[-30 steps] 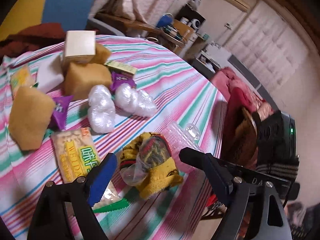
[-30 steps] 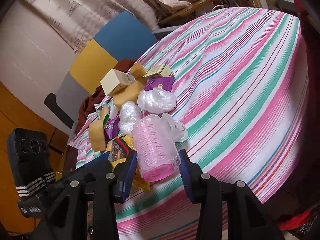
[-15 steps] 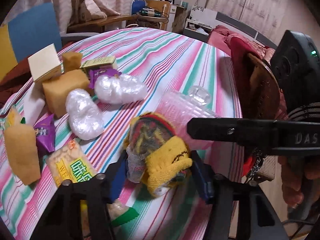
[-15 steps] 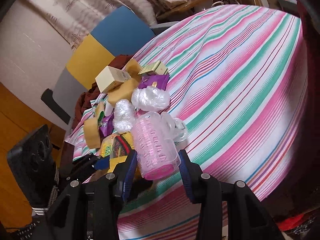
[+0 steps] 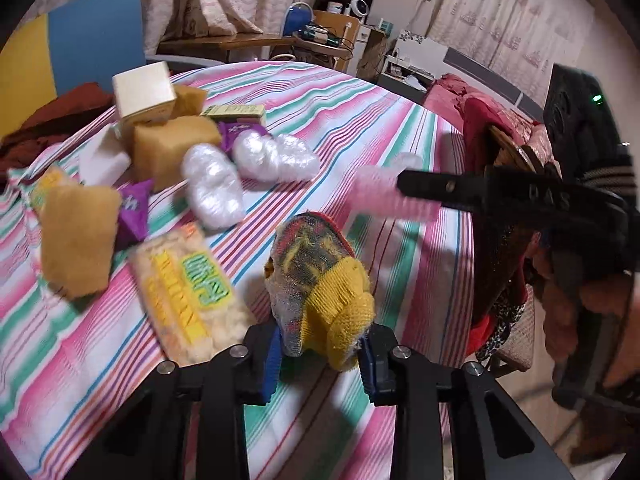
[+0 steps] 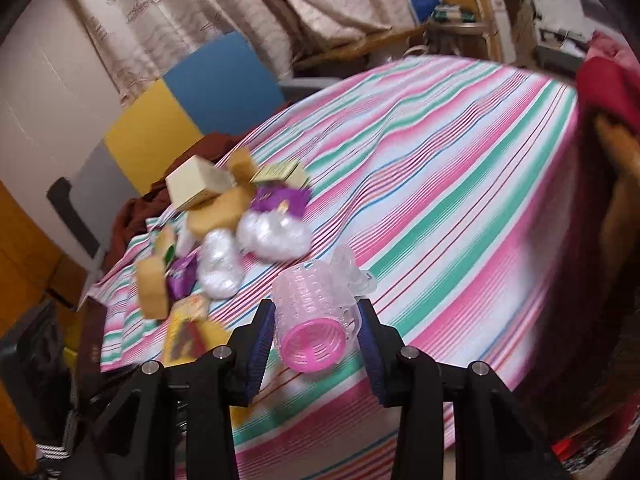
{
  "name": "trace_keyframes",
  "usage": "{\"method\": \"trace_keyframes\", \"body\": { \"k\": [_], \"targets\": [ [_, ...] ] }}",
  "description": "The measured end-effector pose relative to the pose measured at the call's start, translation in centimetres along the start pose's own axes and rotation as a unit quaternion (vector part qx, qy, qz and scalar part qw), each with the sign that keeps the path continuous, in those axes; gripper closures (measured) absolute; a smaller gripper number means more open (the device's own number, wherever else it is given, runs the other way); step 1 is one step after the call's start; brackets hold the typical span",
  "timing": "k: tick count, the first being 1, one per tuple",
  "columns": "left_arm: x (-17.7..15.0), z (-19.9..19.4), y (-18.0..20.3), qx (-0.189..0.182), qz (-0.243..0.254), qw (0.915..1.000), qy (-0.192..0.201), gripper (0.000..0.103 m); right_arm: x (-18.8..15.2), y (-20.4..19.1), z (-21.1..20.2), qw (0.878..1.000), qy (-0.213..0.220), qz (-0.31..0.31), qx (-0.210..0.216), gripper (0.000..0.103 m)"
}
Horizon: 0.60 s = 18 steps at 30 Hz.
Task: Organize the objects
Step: 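Carry the knitted bundle with the left tool while the right tool carries the roller to the tray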
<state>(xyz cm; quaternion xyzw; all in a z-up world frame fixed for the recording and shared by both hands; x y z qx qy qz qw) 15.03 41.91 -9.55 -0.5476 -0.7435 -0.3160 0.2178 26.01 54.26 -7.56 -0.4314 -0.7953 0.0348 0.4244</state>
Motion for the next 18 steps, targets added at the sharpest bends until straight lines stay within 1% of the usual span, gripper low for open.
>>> {"method": "trace_keyframes", "body": {
  "k": [3,7,11,13,16,17,18],
  "targets": [
    [-0.7,-1.9,-0.9,-0.006,-0.024,0.9996,0.017,0.071,0.3,-0.1,-0.5,1.000,0.002,0.002,0.005,0.062],
    [-1.7,-4.9,-2.2,-0.004,-0.054,0.9977,0.041,0.071,0.3,-2.5,-0.7,0.999,0.005,-0.002,0.039,0.062],
    [-3.5,-8.1,-4.1,0.017,-0.082,0.9946,0.062,0.071,-0.1,-6.6,-0.2,0.997,-0.003,-0.037,0.074,0.062],
    [-4.6,-10.3,-5.4,0.032,-0.101,0.9914,0.077,0.071,-0.5,-9.0,0.1,0.994,-0.013,-0.052,0.099,0.062],
    [-6.0,-13.2,-7.1,0.057,-0.123,0.9861,0.096,0.071,-1.5,-13.3,1.1,0.986,-0.037,-0.078,0.139,0.062],
    [-6.5,-14.3,-7.8,0.068,-0.132,0.9837,0.102,0.071,-1.9,-15.2,1.6,0.982,-0.047,-0.092,0.156,0.062],
    [-7.0,-15.4,-8.7,0.080,-0.140,0.9808,0.109,0.071,-2.3,-16.3,1.8,0.980,-0.052,-0.100,0.166,0.062]
  ]
}}
Point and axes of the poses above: each gripper's, at about its wrist camera, not at the fingertips, and z roughly the way its jaws point, y to its right, x to its top, the point moved 3 cm from there along z, roughly the way its jaws point, and after that the axes turned 5 degrees about y, right-handed, at the moved point
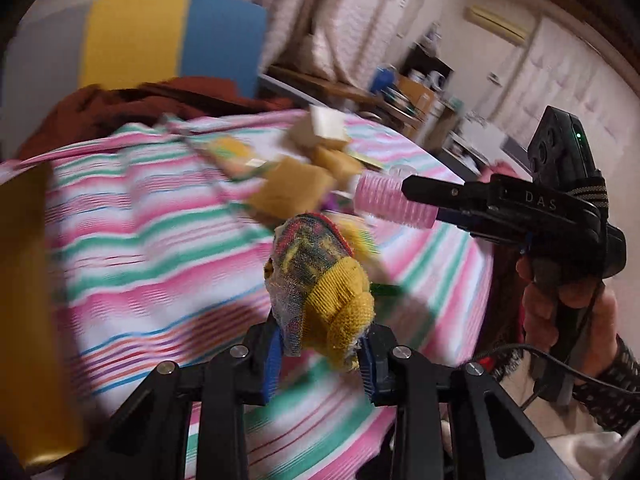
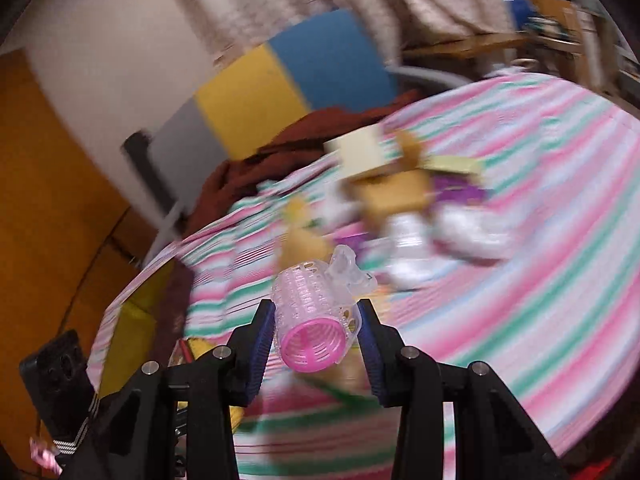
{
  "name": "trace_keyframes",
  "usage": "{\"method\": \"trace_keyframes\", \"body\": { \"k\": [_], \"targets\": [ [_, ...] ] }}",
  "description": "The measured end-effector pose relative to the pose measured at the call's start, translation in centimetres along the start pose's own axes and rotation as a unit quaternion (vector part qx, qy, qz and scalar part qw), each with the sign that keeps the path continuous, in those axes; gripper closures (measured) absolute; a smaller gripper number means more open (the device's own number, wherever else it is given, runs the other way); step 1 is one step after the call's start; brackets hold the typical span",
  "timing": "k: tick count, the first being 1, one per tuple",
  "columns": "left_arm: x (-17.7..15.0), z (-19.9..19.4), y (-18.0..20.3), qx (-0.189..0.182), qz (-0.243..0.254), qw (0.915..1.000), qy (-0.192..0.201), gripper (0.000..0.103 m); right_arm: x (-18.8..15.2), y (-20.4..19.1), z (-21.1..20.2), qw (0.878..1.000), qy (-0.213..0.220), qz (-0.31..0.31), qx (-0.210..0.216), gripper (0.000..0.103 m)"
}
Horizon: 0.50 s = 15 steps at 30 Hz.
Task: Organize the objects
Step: 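Carry the knitted bundle with the left tool while the right tool carries the roller to the tray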
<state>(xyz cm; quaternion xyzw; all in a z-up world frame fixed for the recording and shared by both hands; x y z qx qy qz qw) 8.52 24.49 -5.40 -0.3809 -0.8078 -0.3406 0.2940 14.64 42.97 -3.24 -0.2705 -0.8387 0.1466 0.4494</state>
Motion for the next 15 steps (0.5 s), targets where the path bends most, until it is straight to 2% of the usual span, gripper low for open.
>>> {"method": "trace_keyframes", "body": {
  "k": [4,8,13,15],
  "targets": [
    [0.2,-4.0,-4.6,0.048,-0.036,0.9978,0.029,0.070,0.0,-6.7,3.9,0.996,-0.035,-0.047,0.060,0.062],
    [0.5,-8.0,-9.7,0.101,-0.082,0.9898,0.056,0.070,-0.1,-12.7,7.7,0.988,-0.070,-0.087,0.102,0.062],
    [0.4,-11.3,-17.5,0.177,-0.146,0.9714,0.060,0.069,-0.7,-19.7,13.7,0.978,-0.130,-0.104,0.127,0.062],
    [0.1,-12.3,-20.9,0.201,-0.184,0.9605,0.057,0.069,-1.1,-21.6,16.1,0.974,-0.154,-0.104,0.132,0.061]
  ]
}}
Point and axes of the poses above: each gripper's, at about its wrist camera, not at the fingertips, and z roughly the way its jaws point, y to its right, x to its top, the point moved 3 cm from there along z, roughly the way its jaws point, and after that the axes turned 5 degrees about y, right-handed, at the moved point
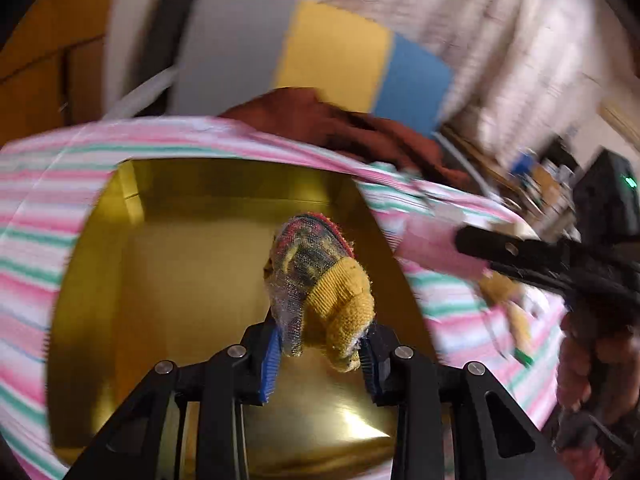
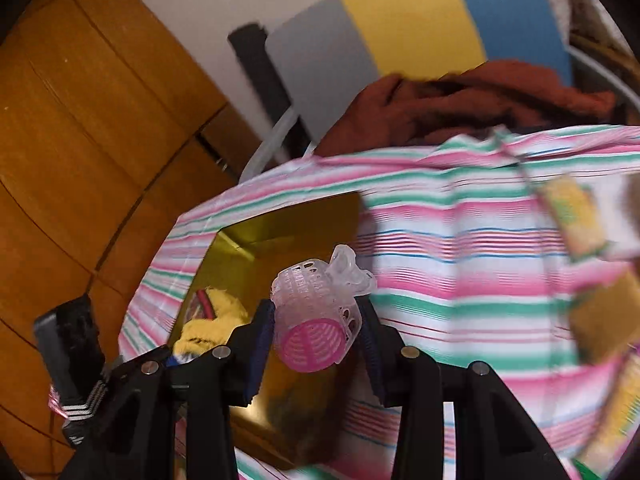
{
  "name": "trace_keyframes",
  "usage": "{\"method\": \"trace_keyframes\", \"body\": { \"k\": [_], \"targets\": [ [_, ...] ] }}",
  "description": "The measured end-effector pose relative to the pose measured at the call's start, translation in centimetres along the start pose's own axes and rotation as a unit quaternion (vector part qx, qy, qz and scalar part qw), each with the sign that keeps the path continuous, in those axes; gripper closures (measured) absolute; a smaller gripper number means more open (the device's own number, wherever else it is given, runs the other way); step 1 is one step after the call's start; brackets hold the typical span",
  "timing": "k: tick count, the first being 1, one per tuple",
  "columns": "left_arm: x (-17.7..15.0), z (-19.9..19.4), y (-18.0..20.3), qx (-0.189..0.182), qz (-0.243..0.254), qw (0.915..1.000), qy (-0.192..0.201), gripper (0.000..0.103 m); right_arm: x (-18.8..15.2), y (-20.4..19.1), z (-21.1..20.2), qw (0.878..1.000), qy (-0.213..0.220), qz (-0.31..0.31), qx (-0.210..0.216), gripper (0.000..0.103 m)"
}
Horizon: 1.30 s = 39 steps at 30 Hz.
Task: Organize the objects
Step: 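Carry the knitted bundle with the left tool while the right tool carries the roller to the tray, then open both tools to drop the knitted bundle and roller into the gold tray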
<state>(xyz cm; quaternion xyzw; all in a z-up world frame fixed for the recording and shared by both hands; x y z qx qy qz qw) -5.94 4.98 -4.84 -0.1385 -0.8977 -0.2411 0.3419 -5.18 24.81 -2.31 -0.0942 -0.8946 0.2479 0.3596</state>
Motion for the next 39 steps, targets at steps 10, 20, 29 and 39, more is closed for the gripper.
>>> {"method": "trace_keyframes", "body": {
  "k": [10,20,29,39],
  "targets": [
    [3.9,3.0,-9.0,0.085,-0.084,0.9927,-0.014,0.066,2.5,-4.0,12.4,0.998,-0.053,-0.011,-0.029,0.061],
    [6.6,4.0,-11.0,0.113,-0.126,0.9852,0.027,0.016,4.1,-3.5,12.5,0.999,-0.021,0.005,-0.045,0.053],
    [5.6,0.8,-10.3,0.125,-0.201,0.9686,0.077,0.000,2.3,-3.2,7.9,0.999,0.006,-0.018,-0.034,0.053],
    [3.4,-1.2,-3.8,0.122,-0.133,0.9792,0.093,0.000,0.4,-2.2,1.8,0.997,0.043,-0.042,-0.048,0.053]
  ]
}}
Point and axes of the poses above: each gripper's, at about its wrist camera, not at the fingertips, and z roughly the way its jaws point, y to its right, x to its top, the point moved 3 cm from there along z, roughly the way its jaws point, and after that the axes turned 5 degrees about y, right-handed, at the moved point
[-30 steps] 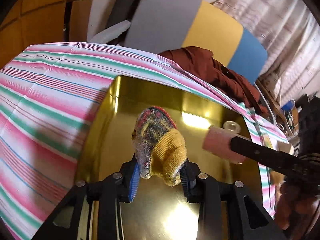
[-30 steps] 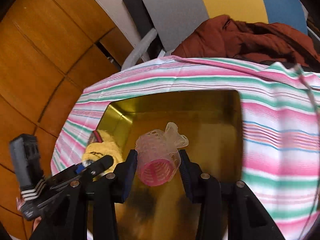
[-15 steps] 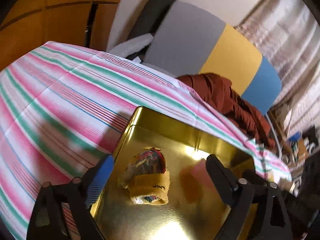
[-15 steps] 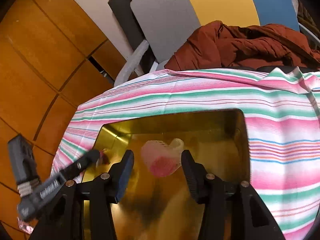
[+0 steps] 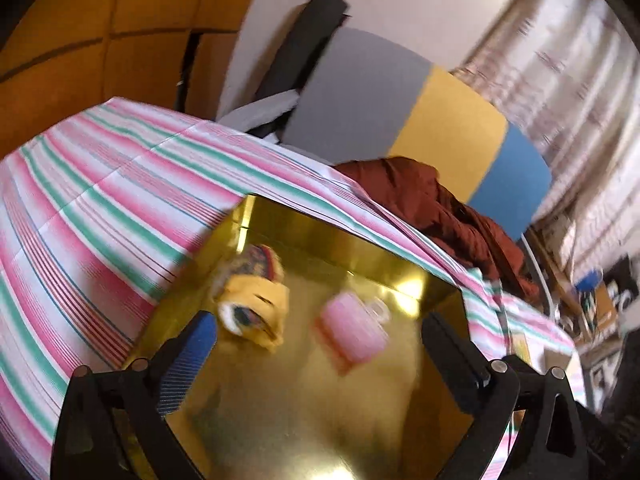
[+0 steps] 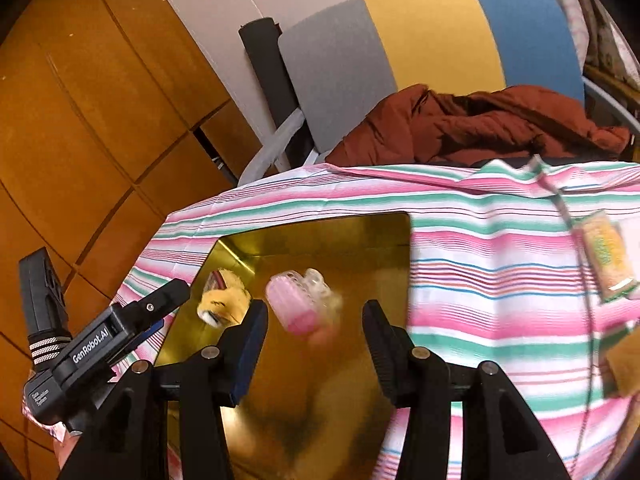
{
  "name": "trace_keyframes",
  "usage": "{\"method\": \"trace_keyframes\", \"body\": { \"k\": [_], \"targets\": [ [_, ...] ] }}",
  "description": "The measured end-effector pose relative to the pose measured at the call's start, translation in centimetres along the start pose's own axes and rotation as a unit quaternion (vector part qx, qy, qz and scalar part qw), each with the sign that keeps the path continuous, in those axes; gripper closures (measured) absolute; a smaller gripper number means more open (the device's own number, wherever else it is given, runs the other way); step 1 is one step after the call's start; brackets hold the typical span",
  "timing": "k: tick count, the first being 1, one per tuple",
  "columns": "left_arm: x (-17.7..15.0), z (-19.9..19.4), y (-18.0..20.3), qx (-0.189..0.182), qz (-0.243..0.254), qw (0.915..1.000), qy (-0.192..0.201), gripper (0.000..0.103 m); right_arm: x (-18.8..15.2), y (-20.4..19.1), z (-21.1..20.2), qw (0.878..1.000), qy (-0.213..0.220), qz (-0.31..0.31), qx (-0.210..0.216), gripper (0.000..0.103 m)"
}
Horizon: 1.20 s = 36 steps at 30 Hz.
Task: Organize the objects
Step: 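Open both tools to drop the knitted bundle and roller into the gold tray, then move both open tools back to the pile of items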
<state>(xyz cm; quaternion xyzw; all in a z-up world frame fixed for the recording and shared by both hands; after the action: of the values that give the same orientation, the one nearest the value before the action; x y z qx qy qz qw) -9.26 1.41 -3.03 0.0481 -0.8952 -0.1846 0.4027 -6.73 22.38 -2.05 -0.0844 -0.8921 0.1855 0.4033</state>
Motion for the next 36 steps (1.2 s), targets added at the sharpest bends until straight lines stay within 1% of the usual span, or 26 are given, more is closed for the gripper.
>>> {"method": "trace_keyframes", "body": {
  "k": [5,8,11,14,17,21,23,24,25,27,29,31,34,36],
  "targets": [
    [-2.1,-1.1,3.4,-0.025,0.042,0.9988,-0.009,0.000,-1.6,2.3,-2.9,1.000,0.007,0.004,-0.019,0.053],
    [-3.4,-1.4,5.8,-0.046,0.070,0.9963,-0.018,0.000,-2.8,4.3,-4.6,0.999,0.009,0.016,-0.038,0.053],
    [-4.6,-1.6,8.0,-0.059,0.098,0.9931,-0.025,0.000,-3.7,6.3,-6.2,0.998,0.012,0.033,-0.049,0.053],
    [-5.9,-1.8,9.9,-0.071,0.119,0.9898,-0.034,0.000,-4.5,8.3,-7.8,0.997,0.018,0.040,-0.070,0.053],
    [-7.0,-2.2,11.7,-0.085,0.137,0.9862,-0.037,0.000,-5.3,10.2,-9.7,0.994,0.032,0.048,-0.090,0.053],
    [-8.8,-2.8,14.8,-0.115,0.162,0.9790,-0.046,0.000,-6.3,13.1,-12.1,0.989,0.052,0.069,-0.123,0.053],
    [-9.7,-2.9,16.2,-0.130,0.176,0.9742,-0.053,0.000,-6.8,15.0,-13.6,0.984,0.064,0.081,-0.142,0.053],
    [-10.4,-3.0,17.1,-0.138,0.191,0.9703,-0.057,0.000,-7.2,16.1,-14.4,0.981,0.071,0.086,-0.157,0.053],
    [-10.7,-3.0,17.6,-0.141,0.199,0.9681,-0.059,0.000,-7.5,17.2,-15.4,0.978,0.079,0.090,-0.173,0.053],
    [-11.8,-3.2,18.9,-0.152,0.221,0.9611,-0.066,0.000,-8.0,19.3,-17.1,0.969,0.094,0.096,-0.208,0.053],
    [-12.8,-3.1,19.8,-0.159,0.235,0.9562,-0.074,0.000,-8.5,22.2,-18.9,0.958,0.100,0.109,-0.247,0.053],
    [-13.8,-2.8,20.6,-0.166,0.242,0.9518,-0.089,0.000,-8.8,24.7,-20.2,0.948,0.106,0.121,-0.275,0.053],
    [-15.0,-2.1,21.5,-0.175,0.244,0.9473,-0.112,0.000,-8.9,28.2,-21.5,0.937,0.108,0.129,-0.306,0.053],
    [-16.0,-1.9,22.3,-0.184,0.246,0.9431,-0.127,0.000,-8.7,30.0,-21.7,0.935,0.108,0.127,-0.312,0.053]
  ]
}}
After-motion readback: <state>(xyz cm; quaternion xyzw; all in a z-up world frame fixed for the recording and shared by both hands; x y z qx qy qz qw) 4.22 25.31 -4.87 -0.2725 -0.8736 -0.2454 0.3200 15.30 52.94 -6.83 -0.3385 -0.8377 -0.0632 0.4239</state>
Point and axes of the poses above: each gripper's, at about its wrist camera, not at the fingertips, and z roughly the way its jaws point, y to its right, x to its top, the point moved 3 cm from there along z, roughly the way its jaws point, and after that the axes turned 5 degrees about y, right-handed, at the moved point
